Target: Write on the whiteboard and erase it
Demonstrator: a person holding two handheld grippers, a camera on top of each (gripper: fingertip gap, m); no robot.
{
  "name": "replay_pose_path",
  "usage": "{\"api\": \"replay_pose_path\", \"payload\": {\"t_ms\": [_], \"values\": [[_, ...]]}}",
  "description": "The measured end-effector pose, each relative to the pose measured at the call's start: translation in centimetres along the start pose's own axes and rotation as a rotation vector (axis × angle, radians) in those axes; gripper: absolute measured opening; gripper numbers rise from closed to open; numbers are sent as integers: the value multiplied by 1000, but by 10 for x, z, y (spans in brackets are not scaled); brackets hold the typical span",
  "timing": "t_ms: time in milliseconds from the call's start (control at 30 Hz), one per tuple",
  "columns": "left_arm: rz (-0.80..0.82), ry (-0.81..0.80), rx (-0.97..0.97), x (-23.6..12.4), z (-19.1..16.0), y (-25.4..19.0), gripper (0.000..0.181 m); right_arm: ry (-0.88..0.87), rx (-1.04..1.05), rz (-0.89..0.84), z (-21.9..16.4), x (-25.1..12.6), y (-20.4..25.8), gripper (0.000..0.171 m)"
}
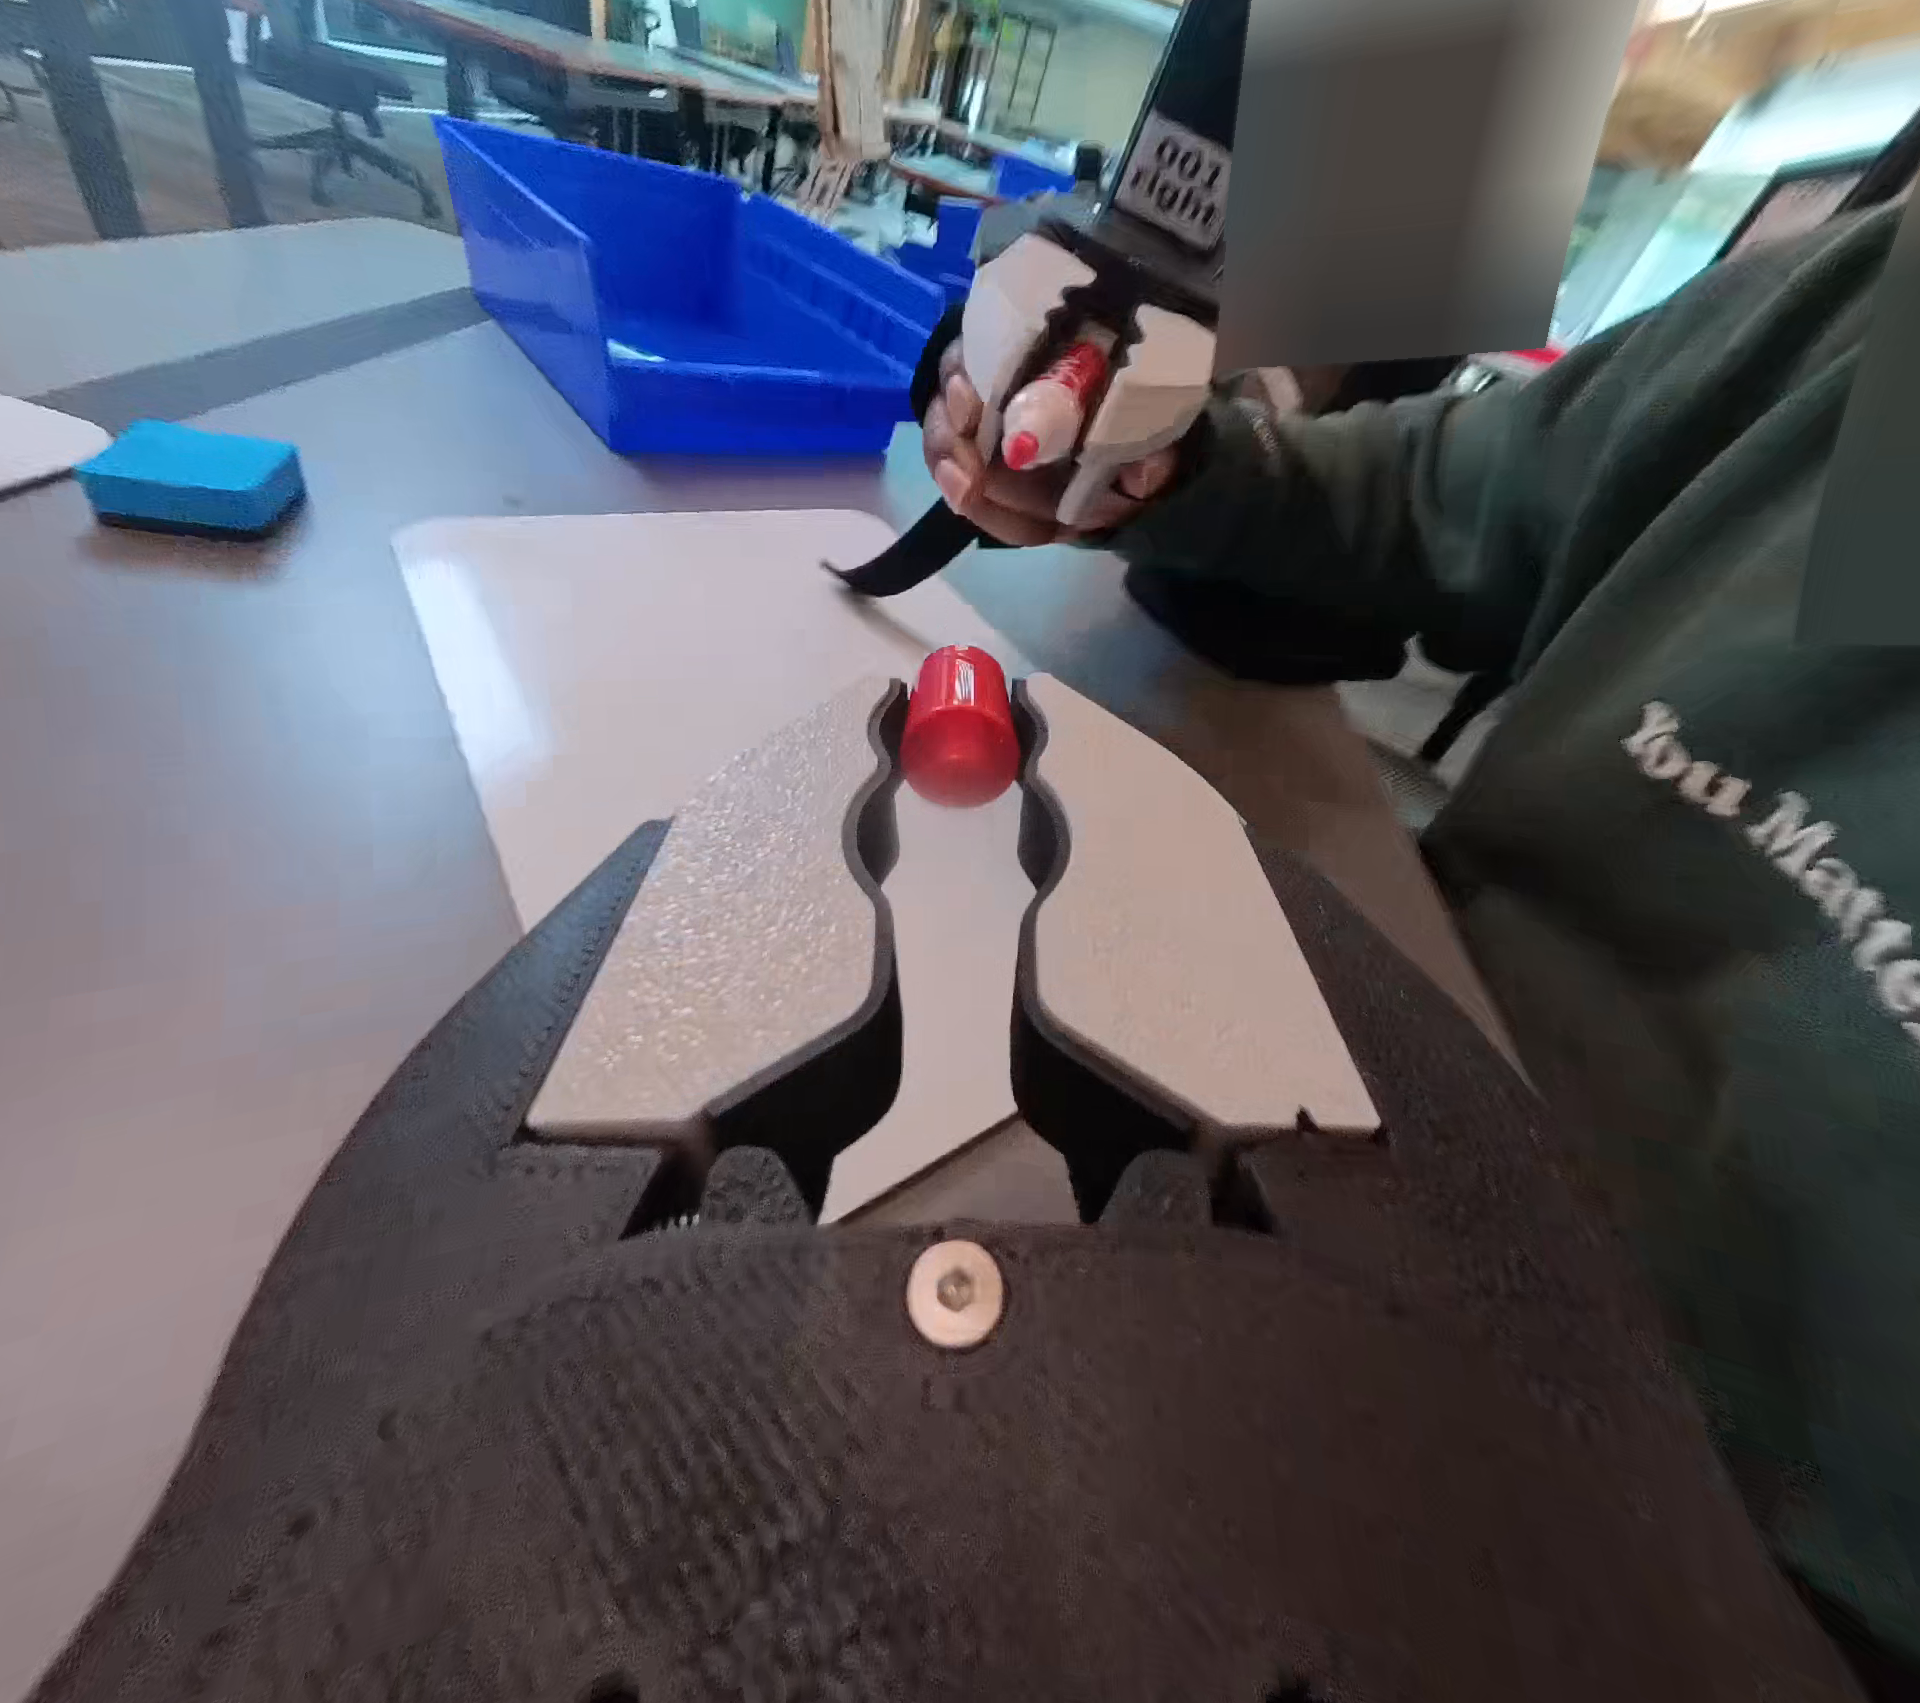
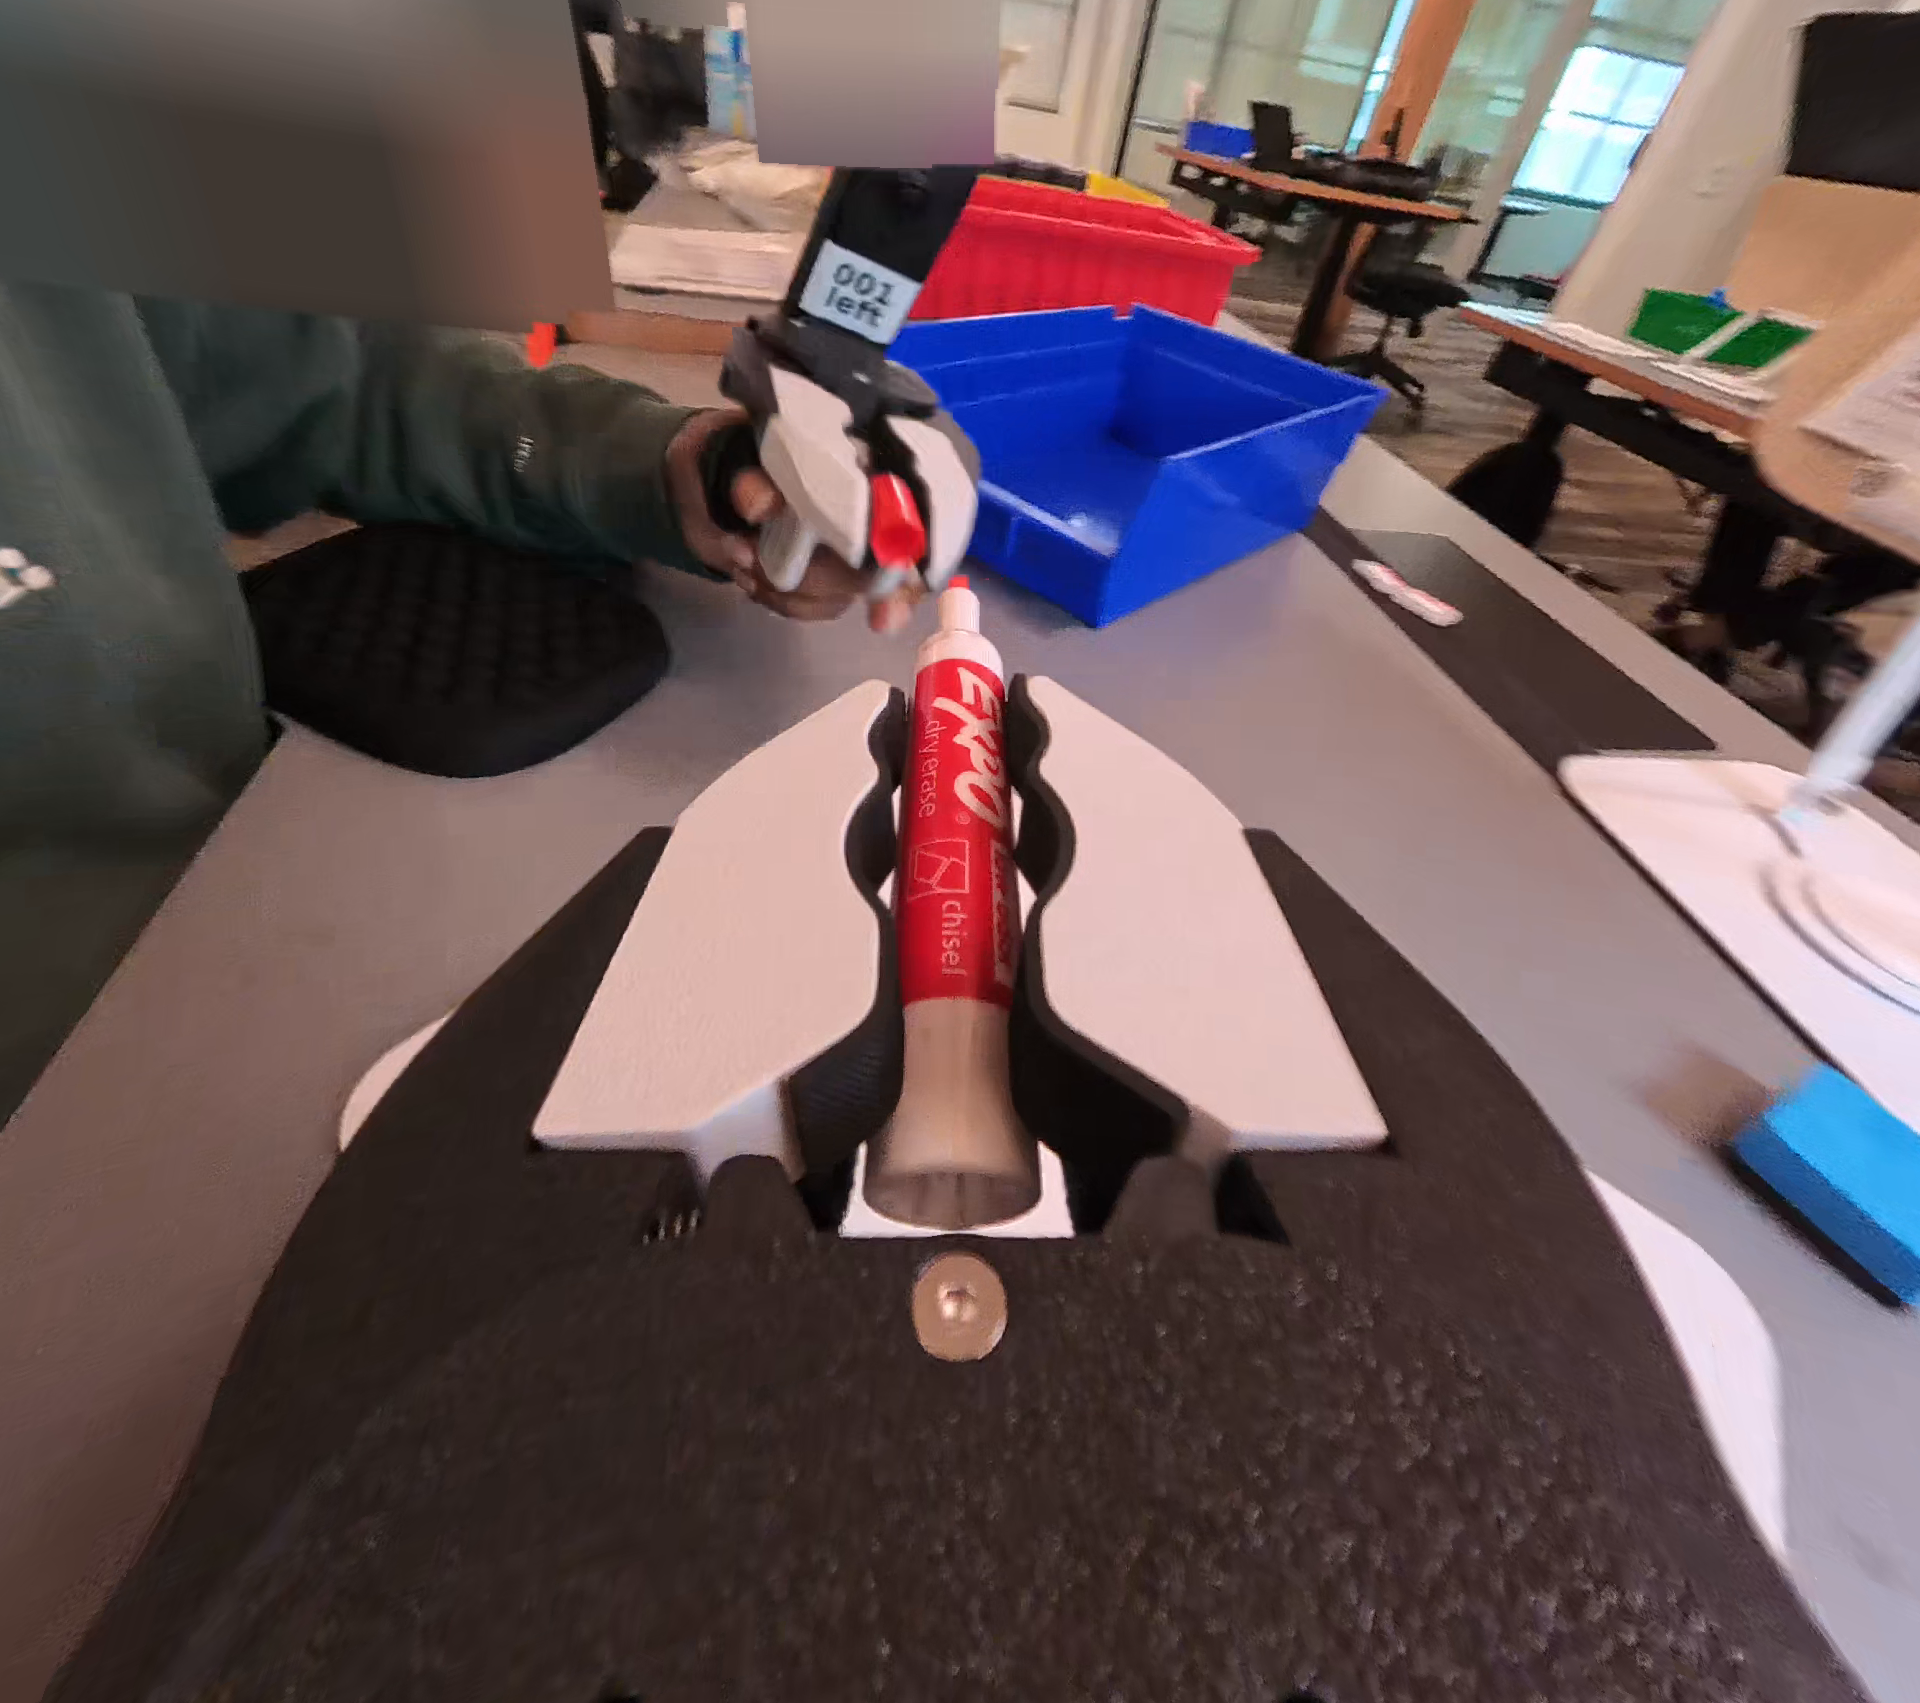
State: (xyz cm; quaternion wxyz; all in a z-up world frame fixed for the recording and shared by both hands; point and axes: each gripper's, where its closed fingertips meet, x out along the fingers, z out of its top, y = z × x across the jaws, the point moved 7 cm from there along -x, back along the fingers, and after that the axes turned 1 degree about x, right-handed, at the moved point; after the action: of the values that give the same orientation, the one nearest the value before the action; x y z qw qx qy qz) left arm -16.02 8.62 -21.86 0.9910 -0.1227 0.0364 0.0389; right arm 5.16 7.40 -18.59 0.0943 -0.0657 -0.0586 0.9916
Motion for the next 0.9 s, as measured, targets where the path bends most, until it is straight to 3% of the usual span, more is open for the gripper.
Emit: {"api": "replay_pose_path", "payload": {"t_ms": [200,567,900], "values": [[107,-11,-45,-23,-11,21,19,80,81,3,-23,5,-14,19],[131,57,15,-14,-24,21,19,232,138,-1,-46,17,-16,19],[173,152,172,-21,-34,15,19,562,115,77,-56,49,-4,19]]}}
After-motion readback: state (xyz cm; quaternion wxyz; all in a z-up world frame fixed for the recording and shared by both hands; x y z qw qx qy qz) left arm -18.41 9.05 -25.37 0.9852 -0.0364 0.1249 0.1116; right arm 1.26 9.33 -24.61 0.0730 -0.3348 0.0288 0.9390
